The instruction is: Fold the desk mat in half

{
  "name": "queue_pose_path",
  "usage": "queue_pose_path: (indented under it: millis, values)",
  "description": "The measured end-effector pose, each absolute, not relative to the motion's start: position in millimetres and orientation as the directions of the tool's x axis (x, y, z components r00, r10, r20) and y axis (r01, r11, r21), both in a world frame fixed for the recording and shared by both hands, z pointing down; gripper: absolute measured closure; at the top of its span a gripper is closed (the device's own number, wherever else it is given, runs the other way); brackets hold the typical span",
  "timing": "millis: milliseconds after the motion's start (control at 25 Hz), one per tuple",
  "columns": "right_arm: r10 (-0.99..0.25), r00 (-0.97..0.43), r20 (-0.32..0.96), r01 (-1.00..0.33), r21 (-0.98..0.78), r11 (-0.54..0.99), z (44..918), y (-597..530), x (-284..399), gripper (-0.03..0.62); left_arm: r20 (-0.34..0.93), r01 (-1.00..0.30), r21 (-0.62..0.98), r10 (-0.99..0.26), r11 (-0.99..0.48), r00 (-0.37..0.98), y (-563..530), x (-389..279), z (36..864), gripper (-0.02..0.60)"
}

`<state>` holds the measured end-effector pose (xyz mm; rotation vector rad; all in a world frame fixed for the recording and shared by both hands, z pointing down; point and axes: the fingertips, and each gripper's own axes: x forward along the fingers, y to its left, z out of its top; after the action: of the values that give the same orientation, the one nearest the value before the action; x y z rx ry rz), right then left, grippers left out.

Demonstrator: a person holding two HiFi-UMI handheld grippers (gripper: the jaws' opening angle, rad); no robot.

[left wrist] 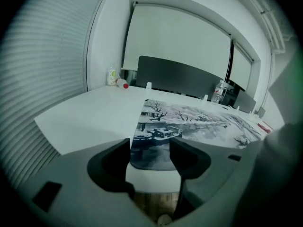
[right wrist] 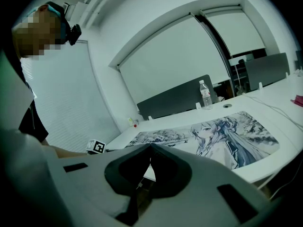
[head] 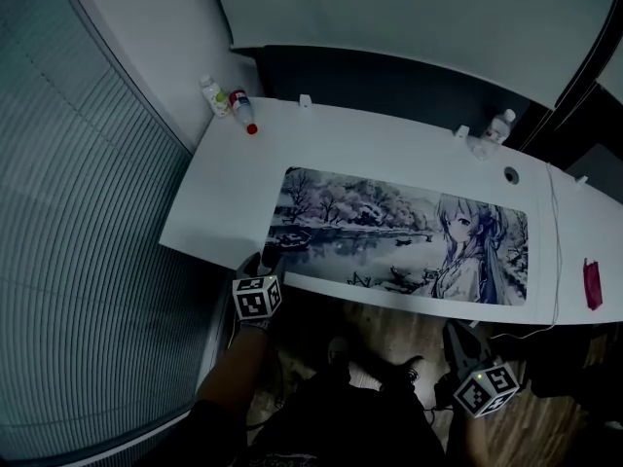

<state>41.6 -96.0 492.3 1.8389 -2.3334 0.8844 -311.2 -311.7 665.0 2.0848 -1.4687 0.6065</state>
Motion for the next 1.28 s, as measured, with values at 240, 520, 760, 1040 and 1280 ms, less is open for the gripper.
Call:
queue_pose_path:
  millis: [240,520,760,1040,1280]
  values:
    - [-0.873,-0.303,0.383,-0.897,-0.425,0.125,505.3,-109.0,39.0,0.571,0.671,-0.948,0.108,-0.681,-0.3,0.292,-322.0,-310.0,684.1,0.324]
    - [-0.869,-0.314,0.383,-0.887,-0.445,0.124,511.4,-117.7,30.6,0.571,0.678,-0.946,0.079,-0.68,-0.313,0.281,-320.8,-309.4,686.7,0.325]
    - [-0.871,-0.328,0.365,-0.88,-0.453,0.142,510.4,-120.1,27.4,0.571,0.692,-0.939,0.119,-0.651,-0.324,0.312,-317.9,-305.5,685.0,0.453]
    - [-0.883,-0.301,0.361,-0.882,-0.458,0.114,507.8,-112.5,34.0,0.571,0.663,-0.927,0.138,-0.663,-0.349,0.348,-315.1,-292.5,671.4,0.538]
    - [-0.893,-0.289,0.345,-0.874,-0.476,0.099,504.6,-105.6,40.4,0.571,0.624,-0.899,0.152,-0.665,-0.41,0.409,-309.9,-271.9,642.8,0.543]
